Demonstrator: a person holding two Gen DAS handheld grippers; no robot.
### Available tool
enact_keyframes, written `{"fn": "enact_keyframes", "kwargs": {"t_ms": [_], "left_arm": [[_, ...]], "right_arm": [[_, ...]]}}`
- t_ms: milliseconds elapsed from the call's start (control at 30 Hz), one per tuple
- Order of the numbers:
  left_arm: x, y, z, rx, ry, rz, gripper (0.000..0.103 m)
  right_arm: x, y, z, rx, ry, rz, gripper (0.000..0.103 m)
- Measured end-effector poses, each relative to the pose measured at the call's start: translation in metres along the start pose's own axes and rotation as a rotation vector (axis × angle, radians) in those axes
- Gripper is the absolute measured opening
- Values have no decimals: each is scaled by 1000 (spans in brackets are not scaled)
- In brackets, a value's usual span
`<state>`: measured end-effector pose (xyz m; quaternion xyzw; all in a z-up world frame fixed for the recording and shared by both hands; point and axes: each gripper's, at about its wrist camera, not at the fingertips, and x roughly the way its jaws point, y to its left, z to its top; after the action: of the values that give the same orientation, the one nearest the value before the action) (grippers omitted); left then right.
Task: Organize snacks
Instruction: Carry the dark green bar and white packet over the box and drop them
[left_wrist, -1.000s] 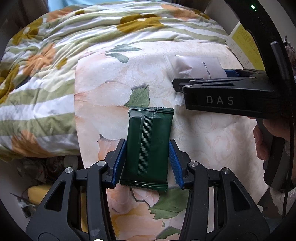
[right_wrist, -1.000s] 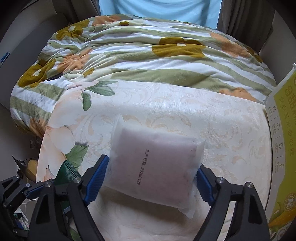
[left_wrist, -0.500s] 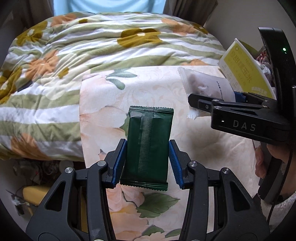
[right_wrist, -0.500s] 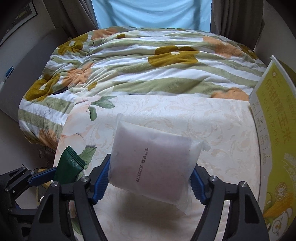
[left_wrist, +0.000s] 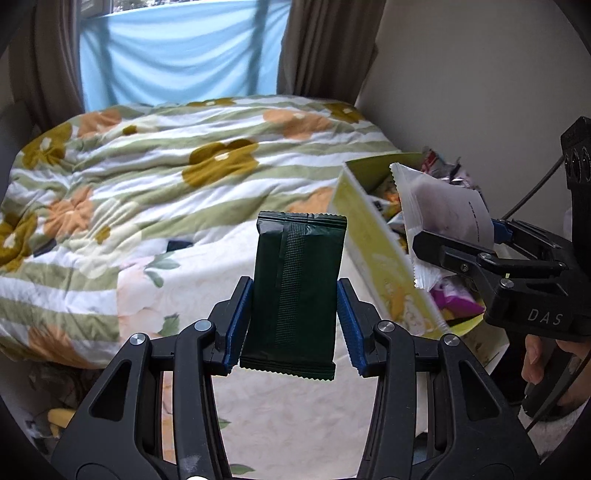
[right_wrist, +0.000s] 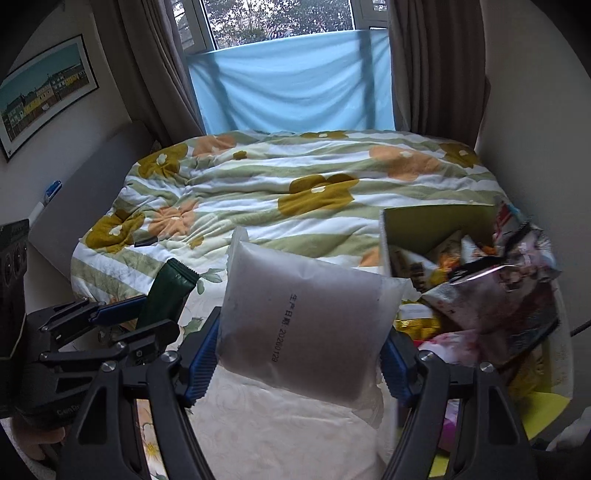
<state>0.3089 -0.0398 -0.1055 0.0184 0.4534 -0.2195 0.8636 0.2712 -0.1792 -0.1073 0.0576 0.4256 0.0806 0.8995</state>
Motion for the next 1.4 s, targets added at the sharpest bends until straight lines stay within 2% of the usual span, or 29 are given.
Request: {"fn": "enact_keyframes", "kwargs": {"t_ms": [167, 333, 533, 700, 733, 767, 800, 833, 867, 967, 1200, 1400], "left_arm": [[8, -81, 11, 24, -22, -54, 42], [36, -156, 10, 42, -1, -100, 42], [72, -222, 3, 50, 43, -120, 42], [97, -258, -5, 60, 66, -125, 42], [101, -263, -6, 69, 66, -109, 44], [108, -268, -7, 79, 71, -88, 57], [113, -270, -9, 84, 80, -68, 69], [117, -270, -11, 76, 79, -47, 92], [118, -268, -10, 65, 70, -38, 101], [107, -252, -15, 27, 53, -30, 101], [71, -216, -29, -33, 23, 65, 101], [47, -187, -37, -130, 27, 118, 101]], "right_arm": [[-48, -65, -9, 17, -36, -48, 71], [-77, -128, -27, 54, -46, -92, 71], [-93, -187, -42, 76, -39, -98, 71], [-101, -226, -49, 80, -25, -96, 71], [-101, -230, -49, 81, -22, -94, 71], [-101, -234, -49, 82, -20, -90, 71], [-101, -238, -50, 83, -18, -85, 71], [-99, -240, -51, 82, -16, -78, 71], [-98, -244, -51, 80, -13, -72, 71], [-95, -245, -53, 72, -6, -50, 71], [-83, -233, -54, 35, 17, 15, 71], [-61, -209, -50, -22, 86, 93, 73]]}}
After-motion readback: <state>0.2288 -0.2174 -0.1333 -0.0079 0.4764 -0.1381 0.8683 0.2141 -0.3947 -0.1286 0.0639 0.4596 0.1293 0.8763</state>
